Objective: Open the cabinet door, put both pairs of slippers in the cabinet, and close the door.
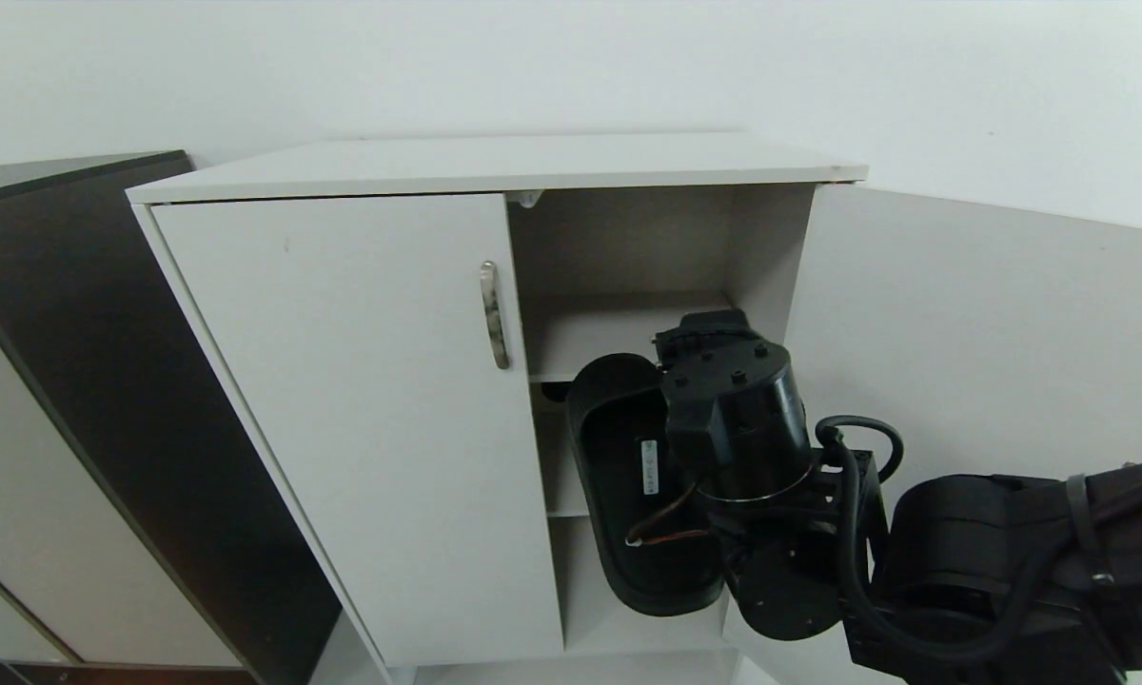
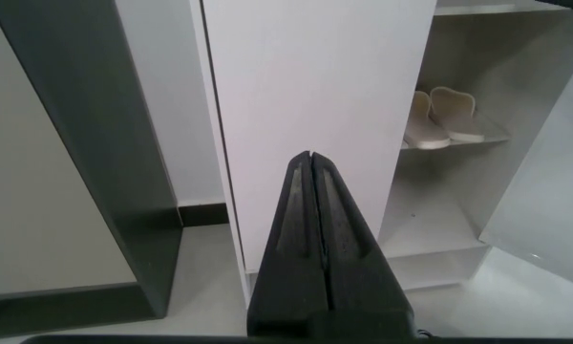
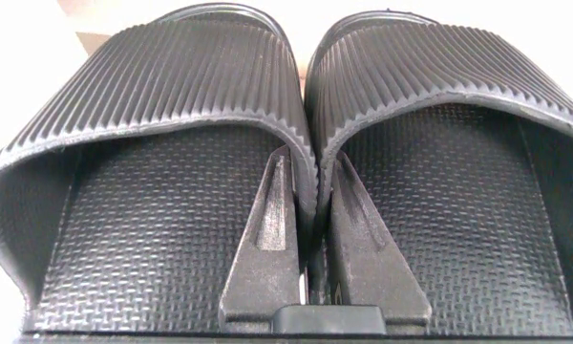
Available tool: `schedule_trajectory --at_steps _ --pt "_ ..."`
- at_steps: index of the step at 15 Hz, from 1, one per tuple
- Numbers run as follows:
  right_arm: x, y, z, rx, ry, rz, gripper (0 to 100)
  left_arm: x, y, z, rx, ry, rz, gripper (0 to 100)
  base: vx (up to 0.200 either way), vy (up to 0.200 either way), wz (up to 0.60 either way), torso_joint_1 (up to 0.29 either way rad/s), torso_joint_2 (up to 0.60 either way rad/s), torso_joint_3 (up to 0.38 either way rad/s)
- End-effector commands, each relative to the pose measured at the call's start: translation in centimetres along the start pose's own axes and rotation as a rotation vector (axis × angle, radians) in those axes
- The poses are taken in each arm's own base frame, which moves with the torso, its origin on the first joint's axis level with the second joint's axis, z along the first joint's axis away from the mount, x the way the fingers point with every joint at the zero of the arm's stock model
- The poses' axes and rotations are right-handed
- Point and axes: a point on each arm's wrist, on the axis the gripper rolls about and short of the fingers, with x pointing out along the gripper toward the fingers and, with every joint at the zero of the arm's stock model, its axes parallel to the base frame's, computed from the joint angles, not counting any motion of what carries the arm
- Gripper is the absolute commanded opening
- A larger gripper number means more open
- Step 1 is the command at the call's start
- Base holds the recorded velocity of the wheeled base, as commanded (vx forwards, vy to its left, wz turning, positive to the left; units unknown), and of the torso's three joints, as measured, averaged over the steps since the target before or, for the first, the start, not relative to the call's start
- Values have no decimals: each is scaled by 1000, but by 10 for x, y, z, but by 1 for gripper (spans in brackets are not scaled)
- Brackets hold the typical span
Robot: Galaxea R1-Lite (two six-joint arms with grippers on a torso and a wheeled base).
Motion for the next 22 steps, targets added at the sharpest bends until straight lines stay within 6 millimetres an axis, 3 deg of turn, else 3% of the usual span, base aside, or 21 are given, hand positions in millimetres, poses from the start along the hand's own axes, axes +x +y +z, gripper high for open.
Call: schedule_trajectory --at_steps 1,10,16,22 --pt "0 0 0 0 0 1 0 0 0 0 0 0 0 0 200 0 0 -7 7 17" --pt "5 4 -9 -18 16 0 0 0 0 0 1 0 -1 0 200 0 0 2 3 4" --pt "12 9 -14 -26 23 -1 0 0 0 0 8 2 -1 0 0 0 0 0 0 0" --pt "57 16 1 -11 -10 -34 0 0 0 0 8 2 -1 0 0 0 0 0 0 0"
